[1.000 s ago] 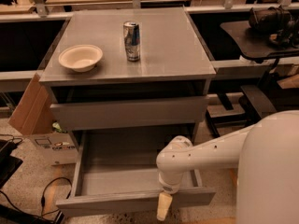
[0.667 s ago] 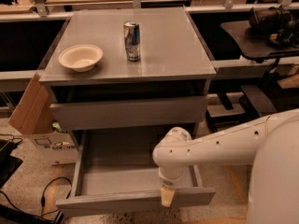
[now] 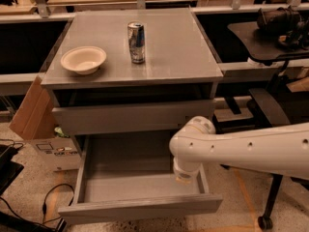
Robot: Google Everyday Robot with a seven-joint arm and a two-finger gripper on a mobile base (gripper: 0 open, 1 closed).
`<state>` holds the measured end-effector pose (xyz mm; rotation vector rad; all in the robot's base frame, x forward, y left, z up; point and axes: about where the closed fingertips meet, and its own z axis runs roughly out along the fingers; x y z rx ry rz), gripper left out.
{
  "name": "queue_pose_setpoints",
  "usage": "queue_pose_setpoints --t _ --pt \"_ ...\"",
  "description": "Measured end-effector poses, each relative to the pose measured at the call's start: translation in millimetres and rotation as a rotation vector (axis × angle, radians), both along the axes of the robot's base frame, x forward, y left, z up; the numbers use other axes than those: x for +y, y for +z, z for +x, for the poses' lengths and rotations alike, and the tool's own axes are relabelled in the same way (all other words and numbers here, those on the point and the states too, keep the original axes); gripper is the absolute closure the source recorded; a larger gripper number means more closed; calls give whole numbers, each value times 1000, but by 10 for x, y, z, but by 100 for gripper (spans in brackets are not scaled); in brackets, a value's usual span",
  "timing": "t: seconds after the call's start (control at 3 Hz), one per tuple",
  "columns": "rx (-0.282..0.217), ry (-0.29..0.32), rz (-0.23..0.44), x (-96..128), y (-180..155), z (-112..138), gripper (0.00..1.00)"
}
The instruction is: Open middle drawer
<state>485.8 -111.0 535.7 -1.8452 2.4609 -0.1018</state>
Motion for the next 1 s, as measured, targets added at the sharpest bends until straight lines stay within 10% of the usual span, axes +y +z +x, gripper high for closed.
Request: queue_pose_setpoints --t 0.67,1.0 --pt "-55 100 120 -338 -685 248 100" --pt "-64 46 144 -347 -1400 380 100"
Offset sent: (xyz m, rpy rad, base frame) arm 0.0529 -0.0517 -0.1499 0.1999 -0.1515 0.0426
